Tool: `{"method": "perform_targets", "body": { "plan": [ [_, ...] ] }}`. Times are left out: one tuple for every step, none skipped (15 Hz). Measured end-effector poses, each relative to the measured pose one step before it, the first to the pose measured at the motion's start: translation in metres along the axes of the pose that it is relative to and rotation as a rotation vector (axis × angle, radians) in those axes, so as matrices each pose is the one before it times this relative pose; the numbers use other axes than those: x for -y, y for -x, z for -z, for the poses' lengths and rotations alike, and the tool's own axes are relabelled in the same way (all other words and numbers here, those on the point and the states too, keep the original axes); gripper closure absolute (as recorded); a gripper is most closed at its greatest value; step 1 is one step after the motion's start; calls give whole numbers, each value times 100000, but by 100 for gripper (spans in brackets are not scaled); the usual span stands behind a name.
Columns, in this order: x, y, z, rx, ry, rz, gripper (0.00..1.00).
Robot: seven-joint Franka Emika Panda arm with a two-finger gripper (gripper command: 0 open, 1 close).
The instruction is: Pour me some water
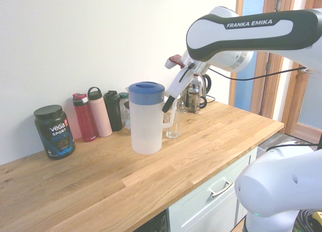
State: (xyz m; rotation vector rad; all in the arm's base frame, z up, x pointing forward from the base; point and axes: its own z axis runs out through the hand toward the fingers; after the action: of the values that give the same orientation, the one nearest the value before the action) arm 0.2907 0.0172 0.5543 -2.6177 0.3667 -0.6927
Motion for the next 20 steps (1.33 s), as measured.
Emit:
{"method": "perform_targets", "body": {
  "plan": [
    [1181, 495, -756, -4860, -2205, -1957, 100],
    [1522, 352, -427, -4161, -2333, -1096, 100],
    [1418, 444, -518, -2566, -1390, 166, 100],
    [1149, 629, -818, -652, 214, 953, 100],
    [903, 732, -1016, 739, 1494, 1927, 100],
    [545, 602, -1065, 1412, 2448, 2050, 100],
    [325, 423, -960, 1134, 2459, 1611, 100],
    [210, 238, -787, 292, 1984, 805, 100],
    [194, 150, -731, -266, 1455, 326, 100],
    [262, 180, -846, -413, 911, -76, 100],
    [272, 228, -904, -120, 629, -145, 100],
    [205, 247, -983, 212, 636, -291, 100],
    [61, 142, -896, 126, 641, -439, 100],
    [-25, 115, -883, 198, 826, -513, 100],
    [-120, 71, -891, 302, 847, -757, 100],
    [-166, 62, -844, 525, 993, -446, 100],
    [-235, 7, -683, 773, 683, -702, 100],
    [-170, 17, -462, 851, 258, -602, 100],
    [-108, 4, -306, 487, 52, -547, 100],
    [-46, -30, -127, -22, -18, -244, 100]
  ]
}}
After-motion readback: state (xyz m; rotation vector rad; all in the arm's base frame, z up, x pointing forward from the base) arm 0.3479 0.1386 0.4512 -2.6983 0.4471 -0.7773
